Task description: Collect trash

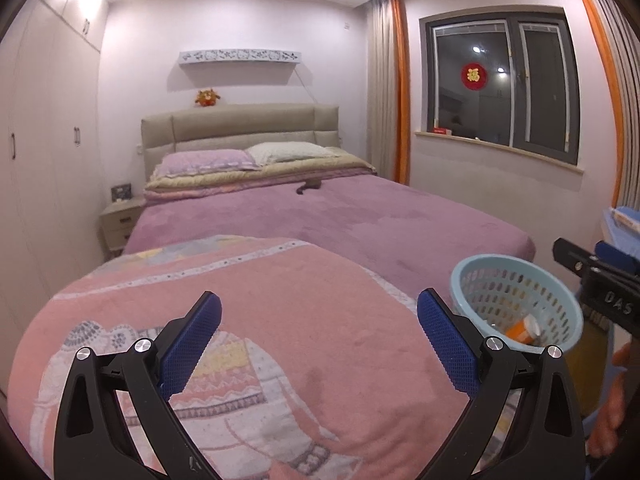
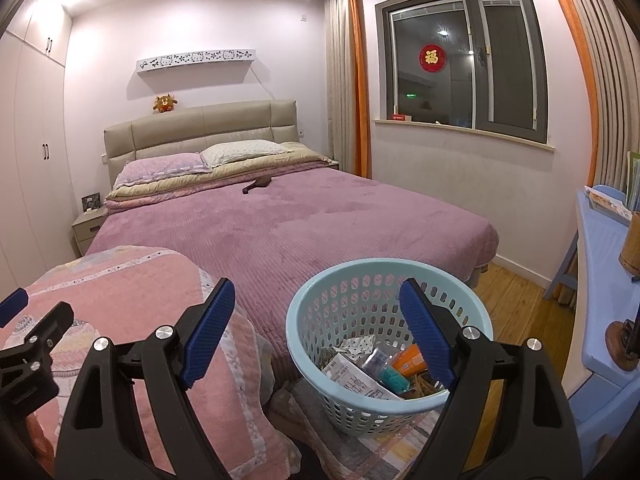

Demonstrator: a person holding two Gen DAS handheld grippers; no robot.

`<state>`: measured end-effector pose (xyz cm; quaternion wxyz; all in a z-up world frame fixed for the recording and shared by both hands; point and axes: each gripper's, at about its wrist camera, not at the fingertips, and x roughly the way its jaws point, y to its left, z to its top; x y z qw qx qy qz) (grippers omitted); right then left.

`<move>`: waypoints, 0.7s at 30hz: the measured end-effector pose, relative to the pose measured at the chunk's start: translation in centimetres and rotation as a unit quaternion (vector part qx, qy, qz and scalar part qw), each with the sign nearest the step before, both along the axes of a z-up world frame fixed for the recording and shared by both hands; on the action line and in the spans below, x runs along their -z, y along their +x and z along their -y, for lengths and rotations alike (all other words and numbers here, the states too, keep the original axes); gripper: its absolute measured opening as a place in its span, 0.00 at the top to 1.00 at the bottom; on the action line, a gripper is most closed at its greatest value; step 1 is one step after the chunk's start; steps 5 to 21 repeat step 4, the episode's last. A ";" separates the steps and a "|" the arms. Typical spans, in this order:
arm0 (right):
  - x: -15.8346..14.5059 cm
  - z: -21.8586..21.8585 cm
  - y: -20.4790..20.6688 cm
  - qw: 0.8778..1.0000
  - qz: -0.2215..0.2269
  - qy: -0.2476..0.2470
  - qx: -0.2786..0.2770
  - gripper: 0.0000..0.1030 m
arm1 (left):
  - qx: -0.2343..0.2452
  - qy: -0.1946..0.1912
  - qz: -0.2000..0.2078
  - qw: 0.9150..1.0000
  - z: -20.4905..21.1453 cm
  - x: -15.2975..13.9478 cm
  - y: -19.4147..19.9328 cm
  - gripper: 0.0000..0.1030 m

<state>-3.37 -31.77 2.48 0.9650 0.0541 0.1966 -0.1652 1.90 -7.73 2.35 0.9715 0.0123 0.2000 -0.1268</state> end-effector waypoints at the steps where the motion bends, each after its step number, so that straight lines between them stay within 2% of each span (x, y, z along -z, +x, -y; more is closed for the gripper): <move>1: 0.0 -0.2 0.0 1.000 0.000 -0.001 0.000 0.22 | -0.003 -0.004 -0.003 1.000 -0.3 -0.2 -0.1 0.08; 21: -0.3 -0.4 -0.1 1.000 0.001 0.001 0.001 0.22 | -0.013 -0.008 -0.001 1.000 -1.1 -0.7 -0.4 0.08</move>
